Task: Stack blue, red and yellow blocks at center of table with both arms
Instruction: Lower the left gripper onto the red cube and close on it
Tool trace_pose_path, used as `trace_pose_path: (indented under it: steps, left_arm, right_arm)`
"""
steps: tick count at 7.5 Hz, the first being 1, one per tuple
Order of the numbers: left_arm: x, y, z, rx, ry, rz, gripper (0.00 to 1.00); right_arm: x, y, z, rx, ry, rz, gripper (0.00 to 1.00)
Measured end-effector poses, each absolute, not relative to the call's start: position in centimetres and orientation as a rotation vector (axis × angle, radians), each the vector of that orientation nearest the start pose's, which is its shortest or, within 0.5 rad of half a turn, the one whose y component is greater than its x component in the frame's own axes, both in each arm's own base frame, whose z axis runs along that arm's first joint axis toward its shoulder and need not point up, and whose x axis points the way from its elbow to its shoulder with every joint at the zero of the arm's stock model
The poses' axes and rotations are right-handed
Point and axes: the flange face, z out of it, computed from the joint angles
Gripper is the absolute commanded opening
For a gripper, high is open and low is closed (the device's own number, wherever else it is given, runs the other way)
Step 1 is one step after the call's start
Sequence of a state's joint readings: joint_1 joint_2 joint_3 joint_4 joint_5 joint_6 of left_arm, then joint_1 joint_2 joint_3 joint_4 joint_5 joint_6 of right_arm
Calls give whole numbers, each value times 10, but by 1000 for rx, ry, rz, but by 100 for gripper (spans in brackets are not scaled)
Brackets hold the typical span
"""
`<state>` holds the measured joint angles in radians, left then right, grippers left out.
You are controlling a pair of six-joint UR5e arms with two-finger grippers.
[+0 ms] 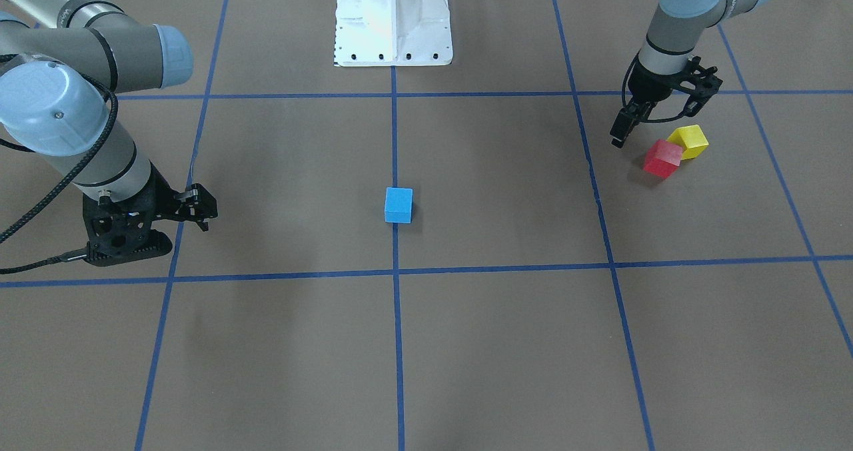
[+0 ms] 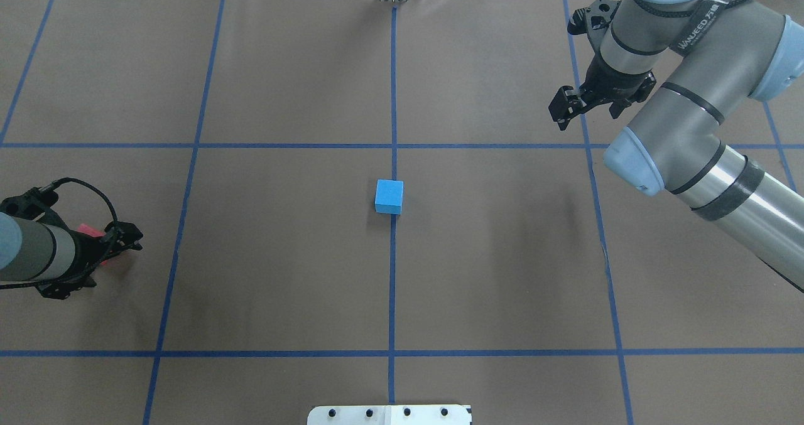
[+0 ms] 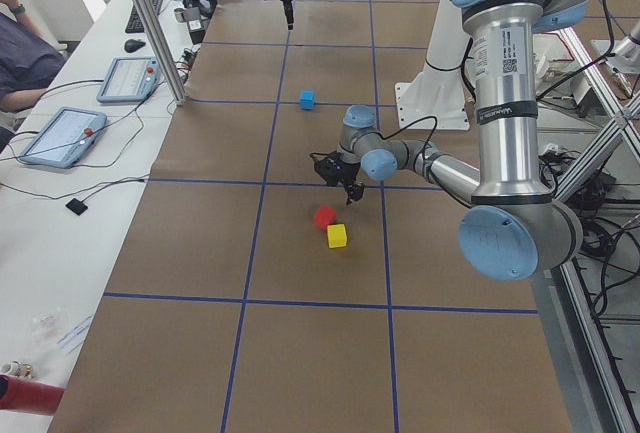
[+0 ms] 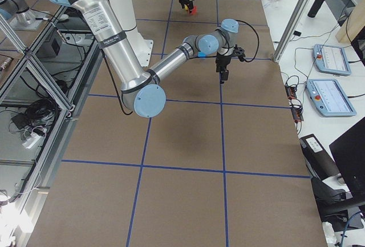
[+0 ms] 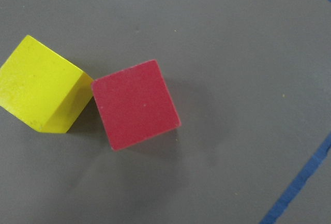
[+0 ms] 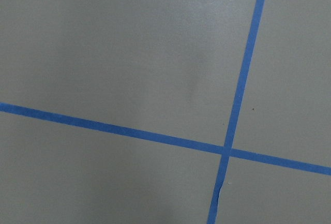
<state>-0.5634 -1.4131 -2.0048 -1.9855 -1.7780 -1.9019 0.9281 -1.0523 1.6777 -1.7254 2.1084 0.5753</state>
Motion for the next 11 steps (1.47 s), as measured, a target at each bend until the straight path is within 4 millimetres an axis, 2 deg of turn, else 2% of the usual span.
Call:
trace_pose_path:
  steps: [5, 9, 11]
  left_arm:
    - [315, -335, 504, -110, 695, -752, 100]
    - [296, -359, 509, -73, 695, -770, 100]
    - [298, -366, 512, -71, 691, -783, 100]
  right_arm:
    - [-326, -575, 332, 80, -692, -184, 99]
    - [-325, -575, 331, 83, -692, -184, 99]
    - [-324, -576, 332, 87, -688, -181, 99]
